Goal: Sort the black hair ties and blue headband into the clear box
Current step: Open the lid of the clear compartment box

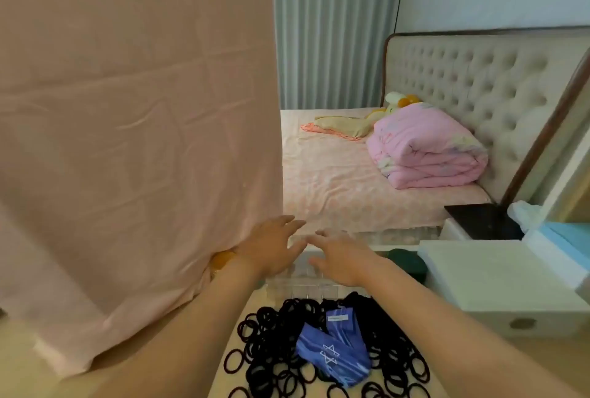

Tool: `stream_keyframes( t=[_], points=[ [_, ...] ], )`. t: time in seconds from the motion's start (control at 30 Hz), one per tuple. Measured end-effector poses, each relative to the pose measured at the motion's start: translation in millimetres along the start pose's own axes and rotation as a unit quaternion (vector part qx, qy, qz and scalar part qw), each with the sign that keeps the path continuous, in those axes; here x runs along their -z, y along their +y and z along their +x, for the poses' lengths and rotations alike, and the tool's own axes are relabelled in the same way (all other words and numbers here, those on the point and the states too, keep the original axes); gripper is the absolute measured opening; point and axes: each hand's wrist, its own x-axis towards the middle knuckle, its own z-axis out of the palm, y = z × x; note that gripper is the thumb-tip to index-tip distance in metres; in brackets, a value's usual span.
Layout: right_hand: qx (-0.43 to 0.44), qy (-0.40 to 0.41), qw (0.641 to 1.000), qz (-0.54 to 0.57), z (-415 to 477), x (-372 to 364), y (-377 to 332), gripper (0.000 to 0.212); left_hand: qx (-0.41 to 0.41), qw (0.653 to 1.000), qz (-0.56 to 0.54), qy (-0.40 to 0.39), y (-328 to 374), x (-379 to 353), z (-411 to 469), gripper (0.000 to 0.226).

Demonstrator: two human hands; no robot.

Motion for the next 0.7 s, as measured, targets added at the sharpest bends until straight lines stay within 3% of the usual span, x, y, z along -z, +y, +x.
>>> stream_keyframes(
  t=[0.13,0.33,0.7],
  points=[
    [-0.014,0.013,0.999,-0.038,-4.5,-33.1,4.2,0.058,0.0,1.0,-0.019,-0.025,-12.0,-35.2,-15.4,0.056],
    [-0.021,0.1,0.994,-0.03,-19.3,-67.9,11.4,0.052,0.001,0.995,-0.06,0.075,-21.3,-70.7,-40.8,0.053],
    [-0.005,0.219,0.969,-0.115,-22.8,-101.7,9.2,0.051,0.012,0.984,-0.114,0.135,-27.9,-90.0,-49.9,0.055]
  ],
)
